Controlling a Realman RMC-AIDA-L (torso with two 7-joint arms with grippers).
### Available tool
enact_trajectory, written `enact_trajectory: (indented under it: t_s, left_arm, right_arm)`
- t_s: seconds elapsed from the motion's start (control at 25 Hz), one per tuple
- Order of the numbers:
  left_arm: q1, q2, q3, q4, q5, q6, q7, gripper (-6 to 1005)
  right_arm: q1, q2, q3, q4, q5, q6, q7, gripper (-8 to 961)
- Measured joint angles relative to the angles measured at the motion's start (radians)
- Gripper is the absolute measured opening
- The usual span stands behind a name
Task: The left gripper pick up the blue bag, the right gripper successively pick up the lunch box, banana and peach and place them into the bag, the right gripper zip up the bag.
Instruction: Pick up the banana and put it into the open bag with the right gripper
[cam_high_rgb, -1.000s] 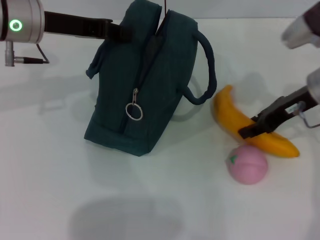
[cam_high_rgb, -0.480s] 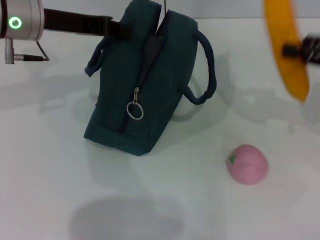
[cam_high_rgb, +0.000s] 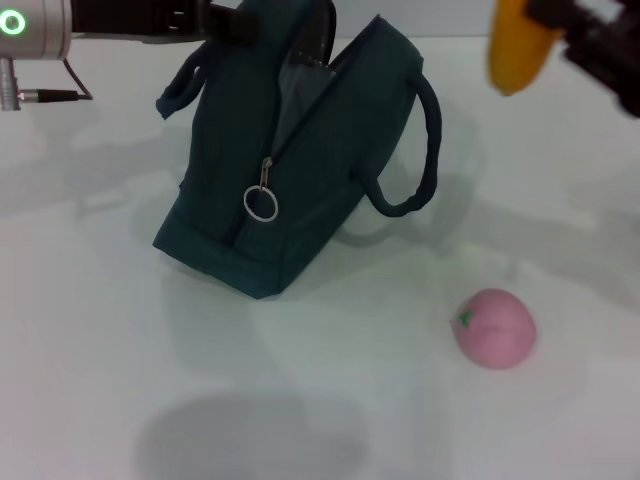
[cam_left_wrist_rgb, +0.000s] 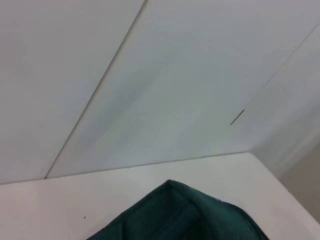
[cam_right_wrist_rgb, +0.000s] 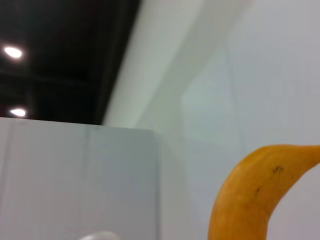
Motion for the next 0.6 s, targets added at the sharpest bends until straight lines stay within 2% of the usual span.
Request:
enact_trajectory:
  t_s: [0.32,0.6]
  left_arm:
    - [-0.004,0.004,0.0,-0.02,-0.018,0.0,-0.003,55]
    - [-0.004,0.005,0.0,-0.021,-0.022,0.0,-0.003,55]
  right_arm:
    - [0.115,0.004,-0.199,0.136,0.03,0.06,-0.268,429]
    - [0.137,0.004,-0.35,0.135,0.041,0.183,-0.401,432]
